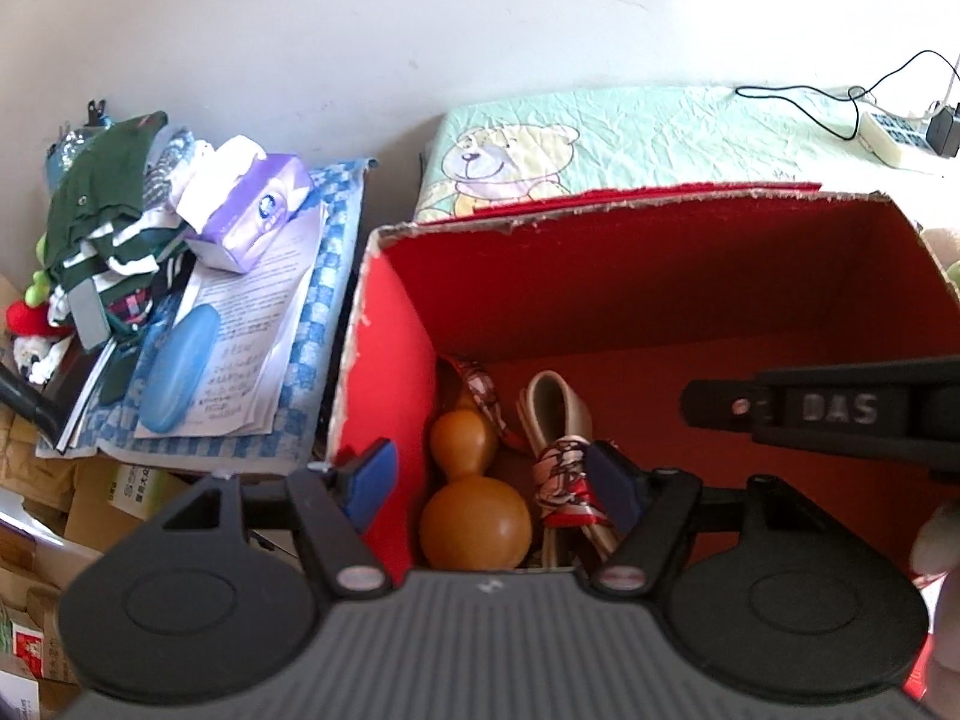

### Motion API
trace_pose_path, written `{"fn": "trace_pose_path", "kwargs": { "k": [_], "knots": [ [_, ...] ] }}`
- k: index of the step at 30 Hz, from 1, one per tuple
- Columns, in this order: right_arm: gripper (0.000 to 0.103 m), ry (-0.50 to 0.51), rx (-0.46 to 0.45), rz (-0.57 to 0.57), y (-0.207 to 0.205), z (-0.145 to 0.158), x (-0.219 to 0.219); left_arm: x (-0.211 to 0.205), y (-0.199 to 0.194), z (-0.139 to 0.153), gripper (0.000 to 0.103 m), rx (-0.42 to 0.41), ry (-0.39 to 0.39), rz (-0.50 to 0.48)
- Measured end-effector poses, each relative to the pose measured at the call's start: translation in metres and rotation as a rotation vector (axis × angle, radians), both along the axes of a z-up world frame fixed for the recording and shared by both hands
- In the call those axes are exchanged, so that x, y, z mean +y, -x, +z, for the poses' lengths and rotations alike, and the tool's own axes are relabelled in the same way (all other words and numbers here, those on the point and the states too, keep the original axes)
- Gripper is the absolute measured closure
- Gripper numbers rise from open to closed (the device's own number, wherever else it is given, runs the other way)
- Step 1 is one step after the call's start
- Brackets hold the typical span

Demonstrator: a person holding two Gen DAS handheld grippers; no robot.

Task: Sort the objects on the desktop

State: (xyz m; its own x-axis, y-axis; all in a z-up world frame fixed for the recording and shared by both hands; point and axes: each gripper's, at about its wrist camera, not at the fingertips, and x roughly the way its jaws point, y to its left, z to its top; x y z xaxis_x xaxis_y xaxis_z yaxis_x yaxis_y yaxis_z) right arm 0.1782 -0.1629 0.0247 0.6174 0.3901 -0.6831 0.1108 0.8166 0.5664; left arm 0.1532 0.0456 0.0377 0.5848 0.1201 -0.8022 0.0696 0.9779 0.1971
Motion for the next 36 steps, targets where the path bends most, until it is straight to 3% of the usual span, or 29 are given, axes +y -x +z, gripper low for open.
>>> {"fn": "trace_pose_path", "kwargs": {
  "k": [10,22,26,28,36],
  "knots": [
    [0.074,0.027,-0.174,-0.014,0.041,0.026,-0.021,-0.008,0.029,0.031,0.029,-0.068,0.006,0.018],
    [0.074,0.095,-0.33,-0.021,0.087,0.042,-0.036,-0.032,0.058,0.038,0.028,-0.074,0.019,0.037],
    [0.071,0.085,-0.353,-0.007,0.104,0.043,-0.047,-0.04,0.069,0.039,0.027,-0.079,0.019,0.046],
    [0.064,0.079,-0.362,-0.003,0.11,0.043,-0.051,-0.044,0.074,0.04,0.027,-0.08,0.017,0.053],
    [0.062,0.067,-0.369,0.045,0.135,0.039,-0.065,-0.057,0.092,0.038,0.027,-0.076,0.014,0.069]
  ]
}}
